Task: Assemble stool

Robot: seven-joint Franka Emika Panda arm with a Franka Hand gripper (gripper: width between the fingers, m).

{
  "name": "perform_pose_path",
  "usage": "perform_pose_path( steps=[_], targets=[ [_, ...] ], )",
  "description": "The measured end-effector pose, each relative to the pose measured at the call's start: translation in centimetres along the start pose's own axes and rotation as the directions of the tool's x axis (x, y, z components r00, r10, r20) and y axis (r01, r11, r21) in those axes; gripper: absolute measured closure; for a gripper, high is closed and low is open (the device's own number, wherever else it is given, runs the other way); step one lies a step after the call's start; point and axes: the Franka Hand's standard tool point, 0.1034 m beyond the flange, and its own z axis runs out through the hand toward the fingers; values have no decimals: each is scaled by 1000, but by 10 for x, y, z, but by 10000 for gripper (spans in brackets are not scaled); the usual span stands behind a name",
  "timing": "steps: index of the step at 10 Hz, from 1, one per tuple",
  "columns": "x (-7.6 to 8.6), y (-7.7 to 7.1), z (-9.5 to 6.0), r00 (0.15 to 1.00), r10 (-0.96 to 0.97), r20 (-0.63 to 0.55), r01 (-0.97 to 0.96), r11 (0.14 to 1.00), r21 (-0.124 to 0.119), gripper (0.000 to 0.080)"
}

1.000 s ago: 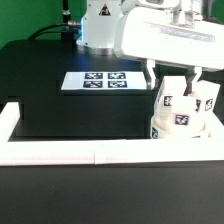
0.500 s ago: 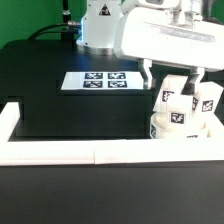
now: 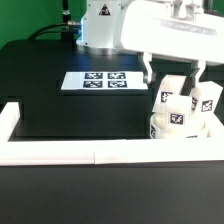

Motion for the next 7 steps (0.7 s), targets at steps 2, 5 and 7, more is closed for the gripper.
perform_pose_path(
  steps=[2, 5, 7],
  targets=[
    [16, 11, -17, 1000, 20, 3, -20, 1000, 11, 151],
    [20, 16, -29, 998, 45, 46, -46, 999, 29, 151],
    [19, 16, -28, 998, 44, 48, -45, 999, 28, 151]
  ],
)
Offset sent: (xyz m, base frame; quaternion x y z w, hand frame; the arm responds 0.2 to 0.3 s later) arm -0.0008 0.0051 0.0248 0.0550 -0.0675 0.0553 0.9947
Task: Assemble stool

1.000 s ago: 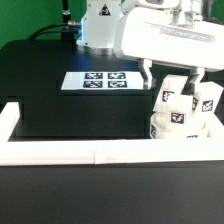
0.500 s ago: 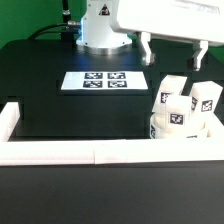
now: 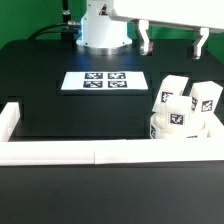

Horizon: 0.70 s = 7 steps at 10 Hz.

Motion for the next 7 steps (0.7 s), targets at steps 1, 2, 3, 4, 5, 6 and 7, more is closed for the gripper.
perform_pose_path(
  steps=[1, 2, 3, 4, 5, 6, 7],
  targets=[
    [-3, 2, 1, 1000, 12, 19, -12, 1000, 6, 151],
    [-6, 5, 1, 997, 40, 60, -41, 999, 23, 151],
    [-6, 5, -2, 990, 63, 130, -70, 996, 53, 151],
    [-2, 7, -7, 982, 80, 169, -96, 991, 92, 151],
    [0, 8, -11, 974, 97, 203, -123, 985, 118, 151],
    [-3, 3, -12, 958, 82, 273, -123, 983, 136, 151],
    [-5, -2, -13, 932, 59, 358, -117, 983, 143, 151]
  ],
)
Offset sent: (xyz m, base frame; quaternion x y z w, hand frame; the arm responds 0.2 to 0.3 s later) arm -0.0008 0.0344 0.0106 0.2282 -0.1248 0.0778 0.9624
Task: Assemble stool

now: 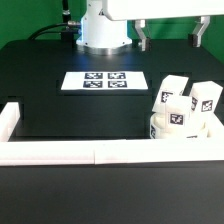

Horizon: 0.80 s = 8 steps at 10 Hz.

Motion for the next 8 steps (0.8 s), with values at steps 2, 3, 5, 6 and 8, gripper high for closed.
perform_pose_path(
  steps=[2, 3, 5, 6, 8],
  targets=[
    [11, 1, 0, 999, -21, 39, 22, 999, -35, 151],
    [9, 2, 0, 999, -19, 37, 21, 999, -37, 151],
    [9, 2, 1, 999, -19, 39, 21, 999, -37, 151],
    [5, 1, 6, 999, 8, 51, -8, 1000, 3, 151],
    [4, -7, 16, 998, 33, 58, -36, 998, 53, 151]
  ],
)
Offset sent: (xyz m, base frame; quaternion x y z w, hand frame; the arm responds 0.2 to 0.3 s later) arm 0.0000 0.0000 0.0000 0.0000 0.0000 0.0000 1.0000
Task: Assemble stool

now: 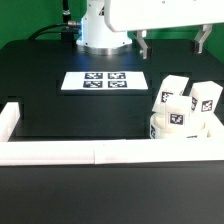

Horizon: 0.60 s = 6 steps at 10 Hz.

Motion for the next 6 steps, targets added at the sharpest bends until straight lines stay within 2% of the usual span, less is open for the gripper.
perform_pose_path(
  steps=[1, 4, 5, 6],
  targets=[
    [1, -6, 2, 1000, 2, -7, -2, 1000, 0, 151],
    [1, -3, 1, 1000, -7, -7, 7, 1000, -2, 151],
    [1, -2, 2, 998, -65, -8, 65, 998, -14, 151],
    [0, 2, 6, 974, -226, -8, 226, 973, -49, 151]
  ],
)
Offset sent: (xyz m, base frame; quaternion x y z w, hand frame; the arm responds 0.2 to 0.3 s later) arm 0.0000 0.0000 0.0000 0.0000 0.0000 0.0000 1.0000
